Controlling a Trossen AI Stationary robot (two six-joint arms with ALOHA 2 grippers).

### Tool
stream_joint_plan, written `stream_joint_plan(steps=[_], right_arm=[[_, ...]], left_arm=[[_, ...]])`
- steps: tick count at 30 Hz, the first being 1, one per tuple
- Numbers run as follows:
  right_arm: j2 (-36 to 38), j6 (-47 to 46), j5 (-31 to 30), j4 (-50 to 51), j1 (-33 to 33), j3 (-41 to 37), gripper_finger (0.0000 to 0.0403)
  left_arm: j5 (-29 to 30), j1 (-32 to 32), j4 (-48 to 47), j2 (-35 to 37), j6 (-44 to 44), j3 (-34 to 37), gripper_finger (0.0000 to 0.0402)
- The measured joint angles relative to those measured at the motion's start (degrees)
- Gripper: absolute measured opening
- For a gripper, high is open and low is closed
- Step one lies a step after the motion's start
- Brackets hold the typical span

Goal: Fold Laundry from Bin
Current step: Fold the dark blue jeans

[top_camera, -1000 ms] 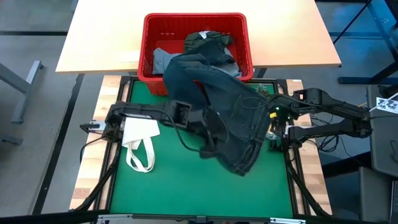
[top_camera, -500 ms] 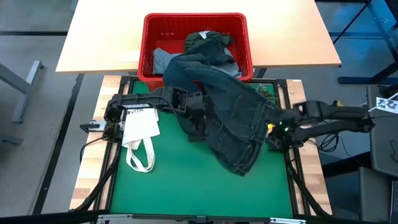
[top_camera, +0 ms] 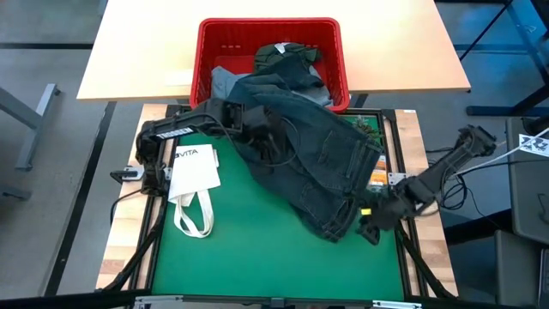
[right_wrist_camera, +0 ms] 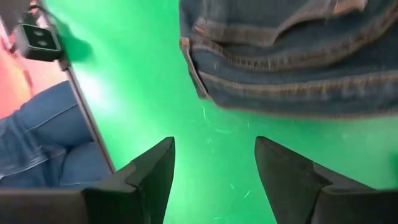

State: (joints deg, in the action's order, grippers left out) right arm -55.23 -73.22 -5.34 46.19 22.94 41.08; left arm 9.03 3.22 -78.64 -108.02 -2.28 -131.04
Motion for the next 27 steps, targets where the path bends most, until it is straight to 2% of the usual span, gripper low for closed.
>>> stream_joint_plan(steps=[5,10,15,19,27], right_arm=[[-7.33,-11.96,-9.56,-0.31,9.76,-0.02,0.0221],[-18.03,-19.38,-11.88,-3.47,15.74,-0.04,0.0221],[-28.46,-18.26,-15.74,-13.29,17.96,-0.04,0.0221],[-34.37,-16.52,-21.85,-17.76,17.94,-0.04,0.0221],[-39.21,-16.76,-30.52,-21.63,17.95,-0.04,0.0221]], left_arm=[[0.1,-0.22,-0.23,0.08,-0.43,0.02,0.0153],[-0.33,-0.7,-0.23,0.08,-1.07,0.02,0.0153],[-1.0,-1.35,-0.23,0.08,-1.23,0.02,0.0153],[-1.02,-1.98,-0.23,0.08,-1.33,0.02,0.0153],[-1.02,-3.5,-0.23,0.08,-1.29,0.02,0.0153]])
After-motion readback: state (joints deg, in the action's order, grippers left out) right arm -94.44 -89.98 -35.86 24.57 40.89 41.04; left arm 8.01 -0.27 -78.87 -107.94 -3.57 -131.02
